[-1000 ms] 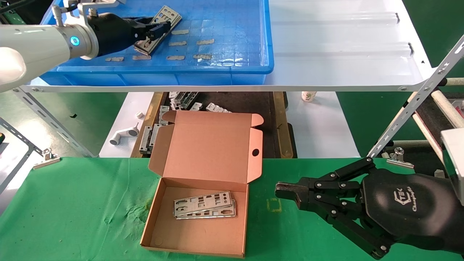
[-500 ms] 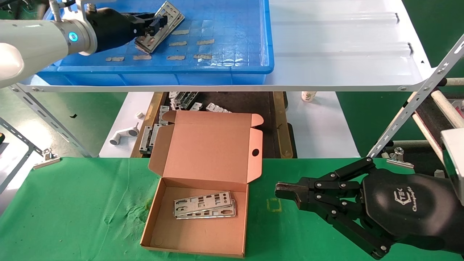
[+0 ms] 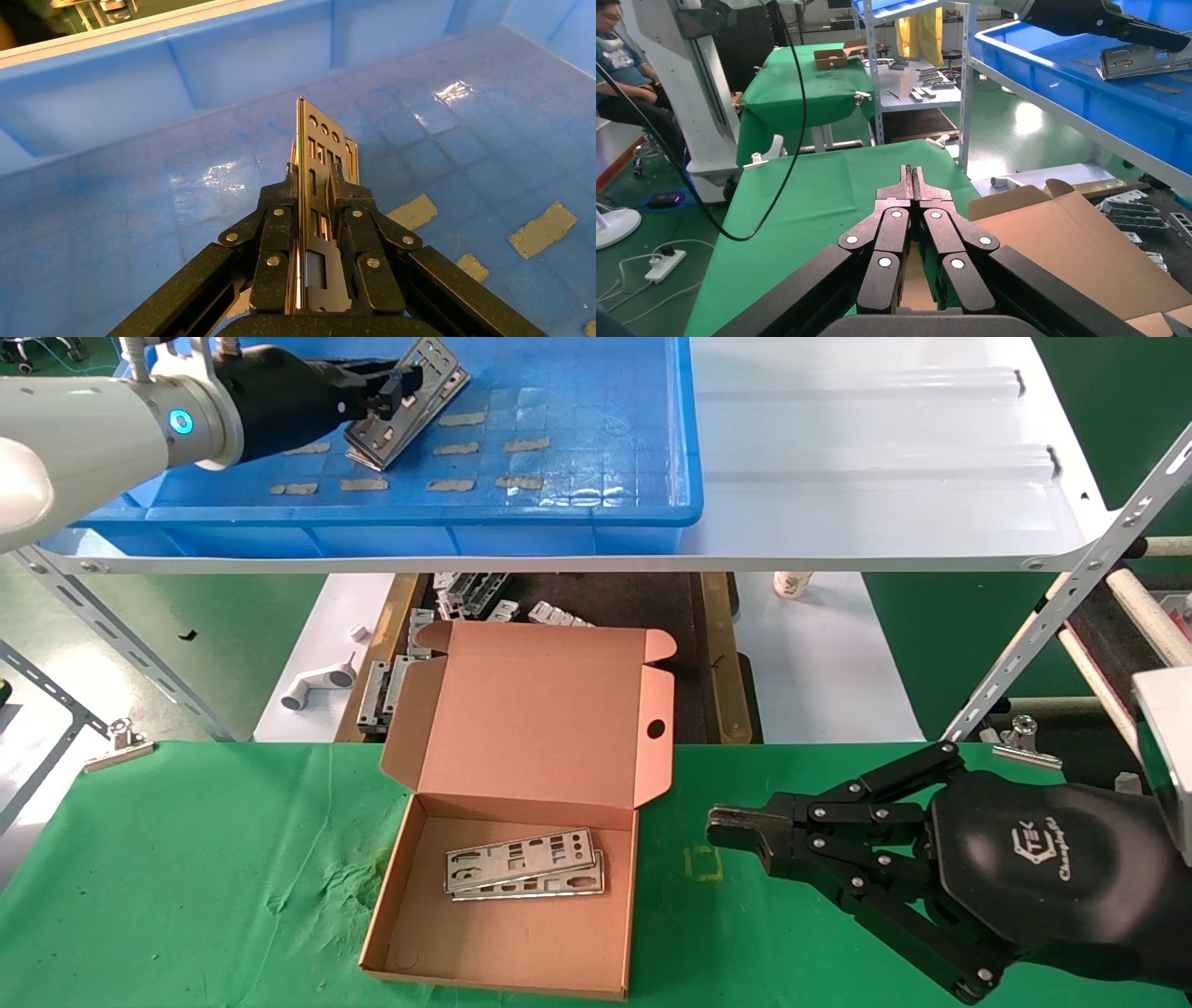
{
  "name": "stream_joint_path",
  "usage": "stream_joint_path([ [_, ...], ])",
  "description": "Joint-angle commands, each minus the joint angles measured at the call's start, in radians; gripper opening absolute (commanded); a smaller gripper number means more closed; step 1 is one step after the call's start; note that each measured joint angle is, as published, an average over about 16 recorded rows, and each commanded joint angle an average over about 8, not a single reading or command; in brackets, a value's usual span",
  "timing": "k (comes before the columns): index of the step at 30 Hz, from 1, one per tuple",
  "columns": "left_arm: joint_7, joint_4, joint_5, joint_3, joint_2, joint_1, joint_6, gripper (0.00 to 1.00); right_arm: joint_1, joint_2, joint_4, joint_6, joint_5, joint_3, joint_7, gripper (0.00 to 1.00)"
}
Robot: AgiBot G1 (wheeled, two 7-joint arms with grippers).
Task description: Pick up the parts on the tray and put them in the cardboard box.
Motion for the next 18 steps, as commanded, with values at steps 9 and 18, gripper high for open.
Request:
stream_joint_path([
  [9, -0.006, 0.01, 0.0, 0.0, 0.006, 0.005, -0.006, 1.0, 0.0, 0.0, 0.0, 0.0, 0.0, 0.0, 0.0, 0.0],
  [18, -0.011, 0.01, 0.002, 0.002, 0.007, 0.005, -0.015, 1.0, 0.0, 0.0, 0.0, 0.0, 0.0, 0.0, 0.0, 0.0],
])
